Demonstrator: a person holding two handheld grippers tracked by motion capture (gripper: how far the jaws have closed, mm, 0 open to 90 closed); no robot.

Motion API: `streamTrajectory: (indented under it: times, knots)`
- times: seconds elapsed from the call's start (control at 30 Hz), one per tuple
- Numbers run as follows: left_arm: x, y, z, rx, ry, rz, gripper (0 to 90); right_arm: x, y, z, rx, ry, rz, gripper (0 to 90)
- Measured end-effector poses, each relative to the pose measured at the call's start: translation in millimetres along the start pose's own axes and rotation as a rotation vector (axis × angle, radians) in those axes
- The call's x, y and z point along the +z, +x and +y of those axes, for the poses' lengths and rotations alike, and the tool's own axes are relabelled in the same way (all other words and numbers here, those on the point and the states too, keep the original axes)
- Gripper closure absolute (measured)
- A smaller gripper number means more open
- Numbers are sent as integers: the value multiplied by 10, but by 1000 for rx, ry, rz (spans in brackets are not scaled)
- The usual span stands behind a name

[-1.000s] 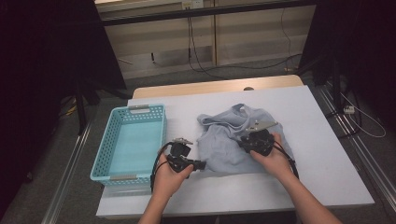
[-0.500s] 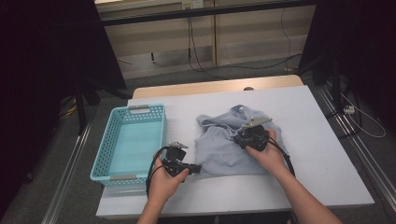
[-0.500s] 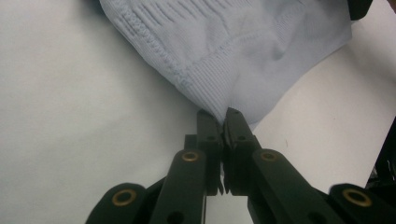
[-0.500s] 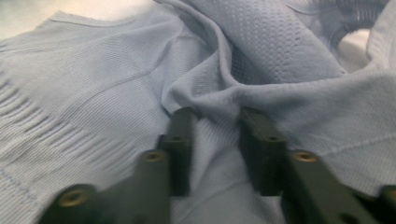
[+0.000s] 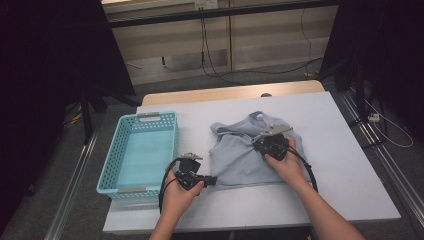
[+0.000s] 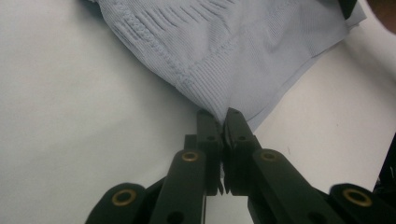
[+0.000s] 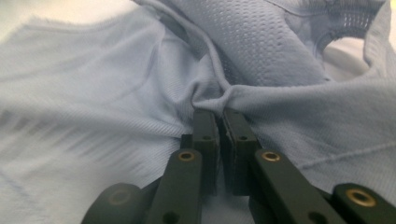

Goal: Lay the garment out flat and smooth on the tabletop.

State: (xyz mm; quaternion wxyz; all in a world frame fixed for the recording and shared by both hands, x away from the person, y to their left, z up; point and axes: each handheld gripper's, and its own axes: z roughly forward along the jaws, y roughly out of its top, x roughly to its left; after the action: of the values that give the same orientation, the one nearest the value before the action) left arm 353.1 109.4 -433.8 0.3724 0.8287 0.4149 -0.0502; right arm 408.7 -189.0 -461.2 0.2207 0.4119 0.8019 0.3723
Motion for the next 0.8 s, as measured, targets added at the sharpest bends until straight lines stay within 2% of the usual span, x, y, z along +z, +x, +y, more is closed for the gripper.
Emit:
streamTrajectory:
  times: [0.07, 0.17, 0.2, 0.23, 0.27, 0.3, 0.33, 0.37, 0.4, 0.47, 0.53, 0.67, 0.73, 0.8]
  knots:
    - [12, 2, -5, 2, 9, 2, 872, 21, 14, 0, -22, 12, 4, 779]
    - [21, 7, -8, -1, 10, 5, 872, 6, 12, -3, -20, 2, 2, 732]
    - [19, 8, 1, 0, 11, 5, 871, -17, 2, 6, 10, -6, -2, 617]
    - [19, 8, 1, 0, 11, 5, 871, -38, -9, 12, 19, -12, -6, 572]
    - [16, 9, 8, 1, 12, 3, 871, -38, -9, 12, 19, -12, -6, 572]
    - [14, 12, 15, 4, 13, 4, 870, -109, -26, 43, 36, -21, 3, 454]
    - [17, 17, 29, 7, 16, 6, 870, -154, -34, 59, 38, -32, -11, 397]
    - [17, 17, 29, 7, 16, 6, 870, -154, -34, 59, 38, -32, -11, 397]
    - [19, 17, 35, 3, 16, 3, 869, -254, -80, 72, 44, -43, -33, 386]
    - [24, 23, 54, 8, 23, 7, 869, -358, -161, 63, 88, -52, -32, 361]
    - [22, 25, 58, 10, 22, 7, 869, -471, -255, 37, 110, -54, -51, 344]
    - [0, 21, 78, 10, 17, 5, 869, -686, -450, -66, 177, -83, -86, 341]
    - [-2, 17, 80, 13, 18, 7, 869, -763, -514, -114, 216, -98, -89, 341]
    - [-3, 10, 86, 15, 18, 12, 869, -814, -547, -151, 224, -101, -91, 343]
